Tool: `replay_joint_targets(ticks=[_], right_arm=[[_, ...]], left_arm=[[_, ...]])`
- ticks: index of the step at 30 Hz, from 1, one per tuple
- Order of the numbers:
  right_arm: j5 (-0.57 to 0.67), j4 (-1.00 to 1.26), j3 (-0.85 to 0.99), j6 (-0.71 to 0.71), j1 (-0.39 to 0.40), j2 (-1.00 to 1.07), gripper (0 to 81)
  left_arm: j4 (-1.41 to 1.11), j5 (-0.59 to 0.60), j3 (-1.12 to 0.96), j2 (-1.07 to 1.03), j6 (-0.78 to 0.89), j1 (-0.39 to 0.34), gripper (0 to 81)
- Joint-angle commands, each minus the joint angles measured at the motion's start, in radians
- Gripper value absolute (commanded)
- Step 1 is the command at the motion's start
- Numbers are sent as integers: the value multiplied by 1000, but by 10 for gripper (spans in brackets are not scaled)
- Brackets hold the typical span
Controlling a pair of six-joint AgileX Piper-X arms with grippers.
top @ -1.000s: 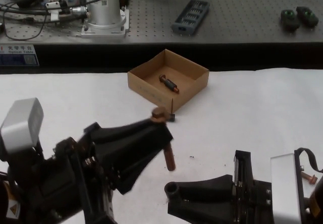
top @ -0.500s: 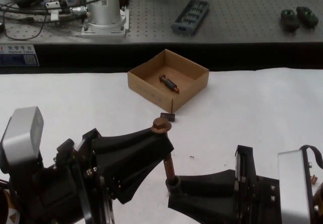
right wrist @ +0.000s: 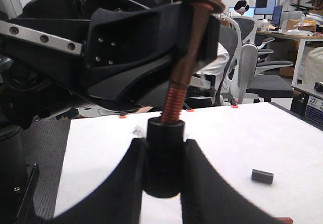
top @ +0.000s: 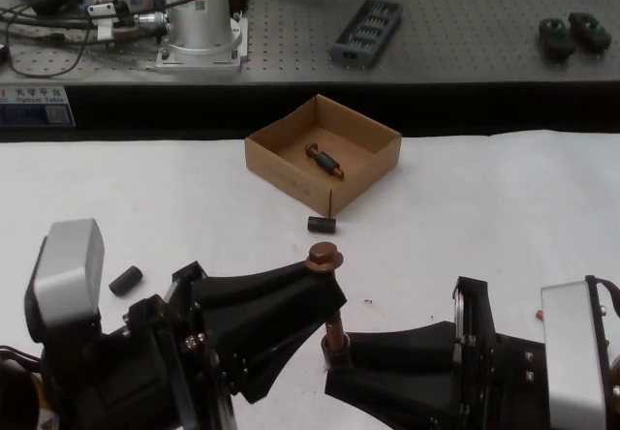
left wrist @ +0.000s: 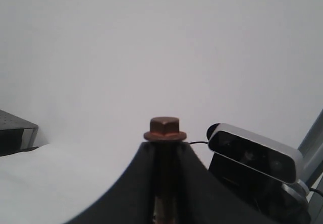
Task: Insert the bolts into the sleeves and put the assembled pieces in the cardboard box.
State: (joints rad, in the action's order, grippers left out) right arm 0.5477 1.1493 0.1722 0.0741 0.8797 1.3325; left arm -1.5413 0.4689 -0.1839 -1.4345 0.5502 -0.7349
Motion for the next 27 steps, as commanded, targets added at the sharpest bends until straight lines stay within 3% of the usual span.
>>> replay_joint_targets(ticks=[1, 27], right_arm=[[9, 32, 10, 1, -5, 2, 58], [-12, 32, 10, 12, -5, 2, 58]], left_arm=[[-12, -8, -3, -15, -10, -19, 6], [-12, 24, -3, -15, -38, -18, 6]])
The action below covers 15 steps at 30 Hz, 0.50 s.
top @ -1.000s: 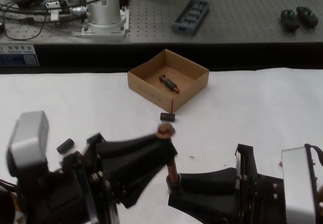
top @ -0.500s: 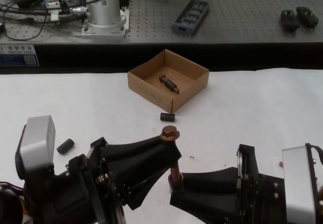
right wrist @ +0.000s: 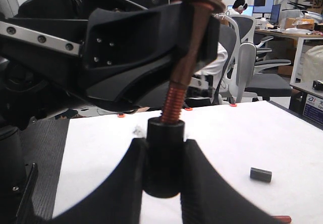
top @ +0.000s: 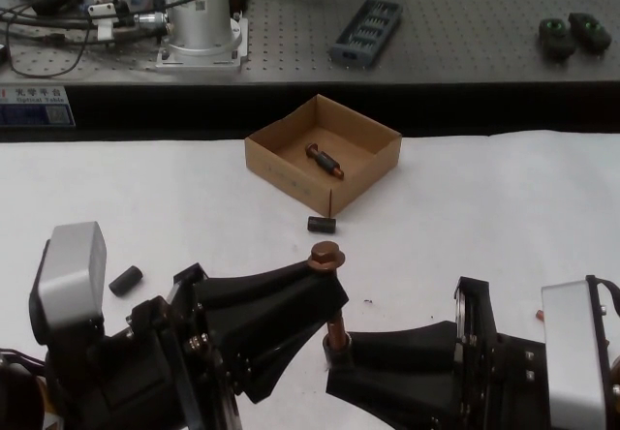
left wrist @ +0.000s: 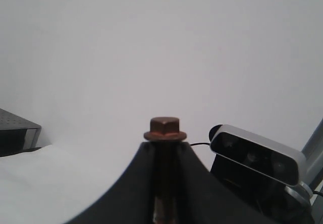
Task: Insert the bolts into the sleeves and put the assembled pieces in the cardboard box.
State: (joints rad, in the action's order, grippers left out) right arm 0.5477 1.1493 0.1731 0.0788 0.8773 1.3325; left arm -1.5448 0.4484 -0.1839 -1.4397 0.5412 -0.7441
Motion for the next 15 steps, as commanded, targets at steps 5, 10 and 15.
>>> replay_joint_targets(ticks=[5, 10, 15], right_arm=[[-68, 32, 9, 56, -2, 2, 58], [-68, 48, 9, 91, -2, 2, 58], [-68, 92, 9, 136, -2, 2, 58]], left_arm=[[-9, 96, -3, -10, -70, -9, 6], [-9, 124, -3, -10, -80, -9, 6], [37, 124, -3, -10, -123, -9, 6]])
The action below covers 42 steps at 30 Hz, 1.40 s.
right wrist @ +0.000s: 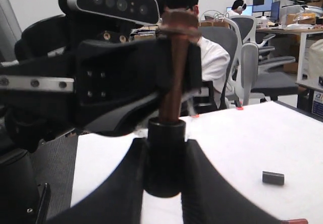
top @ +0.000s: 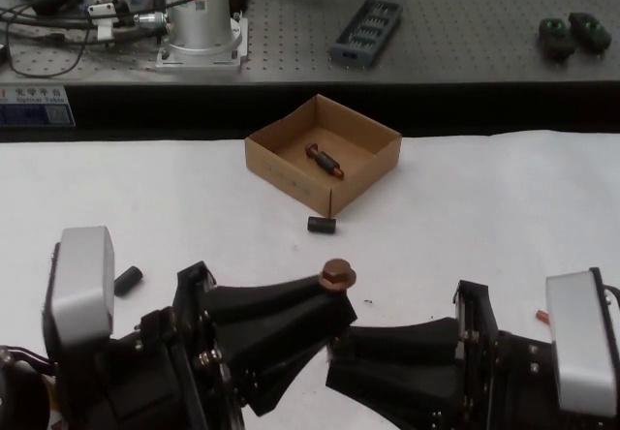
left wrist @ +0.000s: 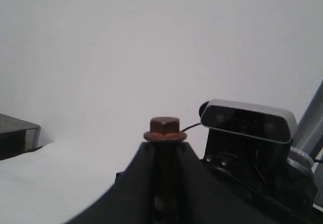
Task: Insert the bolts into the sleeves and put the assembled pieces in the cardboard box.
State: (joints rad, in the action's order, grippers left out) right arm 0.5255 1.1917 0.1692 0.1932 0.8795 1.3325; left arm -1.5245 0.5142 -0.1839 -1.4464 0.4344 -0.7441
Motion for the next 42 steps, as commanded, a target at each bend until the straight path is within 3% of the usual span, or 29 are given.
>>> replay_joint_targets(ticks=[1, 22, 25, 30, 31, 42], right_arm=[[-46, 50, 13, 25, -5, 2, 58], [-46, 50, 13, 32, -7, 2, 58], [-46, 50, 9, 32, -7, 2, 58], [-15, 41, 6, 32, -7, 2, 58], [-15, 41, 6, 32, -7, 2, 58], [-39, 33, -14, 35, -36, 2, 58]], left_arm=[[20, 59, -3, -4, -16, -9, 6], [56, 59, -3, -4, -53, -9, 8], [56, 50, -3, -4, -51, -9, 133], [53, 41, -3, -4, 3, 3, 540], [48, 36, -3, -4, 9, 3, 566], [-29, 59, 2, 33, 61, 11, 536]])
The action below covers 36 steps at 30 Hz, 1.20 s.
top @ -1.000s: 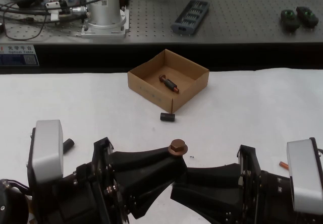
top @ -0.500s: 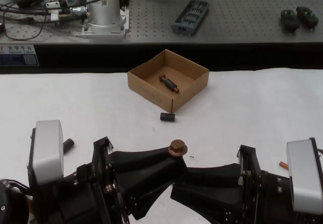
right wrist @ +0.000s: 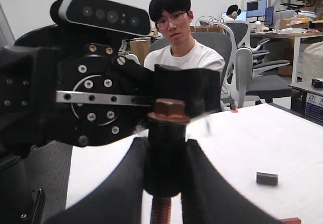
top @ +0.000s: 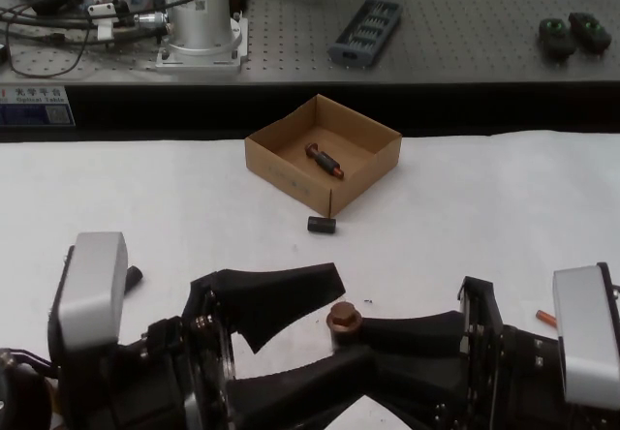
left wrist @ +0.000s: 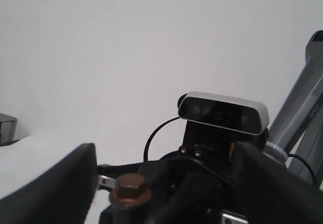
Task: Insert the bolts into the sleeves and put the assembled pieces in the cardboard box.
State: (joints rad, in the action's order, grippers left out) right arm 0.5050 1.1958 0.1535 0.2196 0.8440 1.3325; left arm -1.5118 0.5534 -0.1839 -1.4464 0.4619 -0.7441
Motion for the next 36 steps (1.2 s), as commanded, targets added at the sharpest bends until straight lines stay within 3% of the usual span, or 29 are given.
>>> replay_joint_targets(ticks=[1, 3, 6, 10, 13, 18, 23, 26, 33, 36], right_arm=[[-26, 22, -1, 20, -10, 2, 58], [-25, -9, 0, 42, -34, 2, 58], [-25, -31, 0, 58, -67, 0, 58], [-68, -72, 7, 58, -104, -45, 58], [-121, -280, 55, 58, -133, -129, 58], [-265, -897, 289, 8, -148, -255, 58], [-389, -1216, 590, -33, -164, -243, 58], [-404, -1370, 771, -62, -198, -185, 58], [-398, -1705, 1229, -122, -293, 106, 58], [-381, -1808, 1391, -131, -324, 257, 58]], left_arm=[[-42, 17, 8, 47, 30, 17, 525], [-42, 3, 36, 78, -16, 42, 466], [-42, -64, 94, 135, -114, 79, 284], [-42, -324, 144, 178, -199, 84, 0], [-6, -419, 149, 179, -254, 84, 6], [76, -591, 144, 179, -257, 84, 6], [168, -605, 130, 203, -257, 84, 6], [389, -601, 87, 274, -241, 84, 6], [1214, -540, -115, 513, -228, 84, 6], [1318, -513, -142, 568, -212, 84, 6]])
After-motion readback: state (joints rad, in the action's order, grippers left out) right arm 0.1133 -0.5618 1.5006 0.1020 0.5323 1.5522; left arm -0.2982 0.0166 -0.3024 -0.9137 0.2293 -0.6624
